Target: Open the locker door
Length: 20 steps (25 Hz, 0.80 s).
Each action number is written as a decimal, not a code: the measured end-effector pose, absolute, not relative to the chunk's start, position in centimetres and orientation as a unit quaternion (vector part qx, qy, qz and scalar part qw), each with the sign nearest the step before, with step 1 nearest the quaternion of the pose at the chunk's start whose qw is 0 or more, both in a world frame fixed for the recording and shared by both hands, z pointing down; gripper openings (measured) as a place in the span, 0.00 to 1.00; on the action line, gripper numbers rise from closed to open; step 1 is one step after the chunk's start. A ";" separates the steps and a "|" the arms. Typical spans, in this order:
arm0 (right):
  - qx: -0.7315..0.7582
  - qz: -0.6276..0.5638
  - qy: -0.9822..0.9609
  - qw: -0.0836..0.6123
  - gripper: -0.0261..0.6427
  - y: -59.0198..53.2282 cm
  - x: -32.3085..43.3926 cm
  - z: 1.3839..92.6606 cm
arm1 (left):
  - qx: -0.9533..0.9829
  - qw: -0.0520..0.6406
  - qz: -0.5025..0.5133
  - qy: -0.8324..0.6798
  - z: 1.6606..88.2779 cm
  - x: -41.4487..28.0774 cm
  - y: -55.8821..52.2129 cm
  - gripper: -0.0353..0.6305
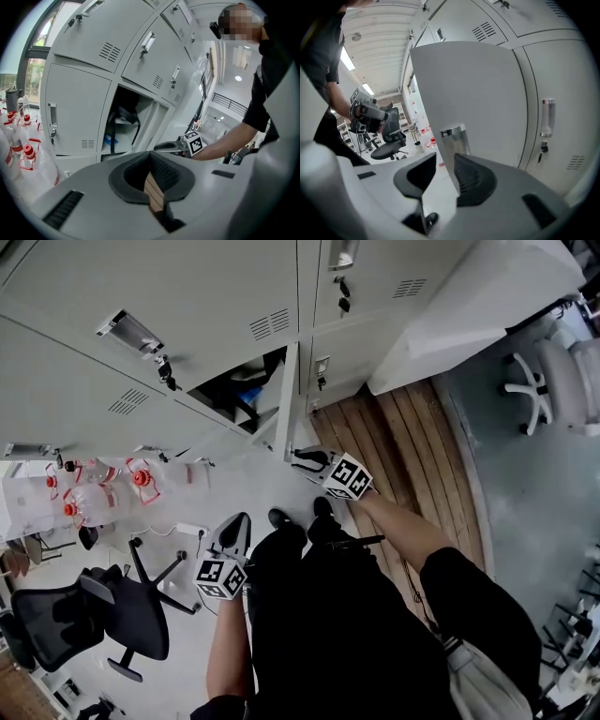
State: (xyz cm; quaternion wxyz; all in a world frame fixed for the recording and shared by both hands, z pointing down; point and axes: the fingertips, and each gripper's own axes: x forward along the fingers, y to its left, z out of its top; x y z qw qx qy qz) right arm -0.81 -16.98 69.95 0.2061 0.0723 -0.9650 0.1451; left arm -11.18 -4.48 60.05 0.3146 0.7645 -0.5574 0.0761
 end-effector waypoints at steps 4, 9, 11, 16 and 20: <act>0.057 0.142 -0.967 0.206 0.26 -16.8 -1.6 69.6 | 0.763 0.319 0.081 -0.556 59.8 -12.7 -3.5 0.08; 0.068 0.114 -0.967 0.216 0.27 -17.5 -3.6 70.0 | 0.753 0.331 0.088 -0.561 60.4 -15.3 -2.4 0.08; 0.078 0.107 -0.968 0.213 0.26 -17.8 -4.2 70.0 | 0.750 0.335 0.085 -0.563 60.7 -15.9 -2.0 0.08; 0.086 0.103 -0.966 0.220 0.25 -17.7 -4.4 70.1 | 0.751 0.343 0.085 -0.558 61.2 -16.5 -1.3 0.08; 0.086 0.099 -0.965 0.228 0.25 -17.7 -3.7 70.2 | 0.757 0.340 0.077 -0.553 61.3 -16.7 -1.8 0.08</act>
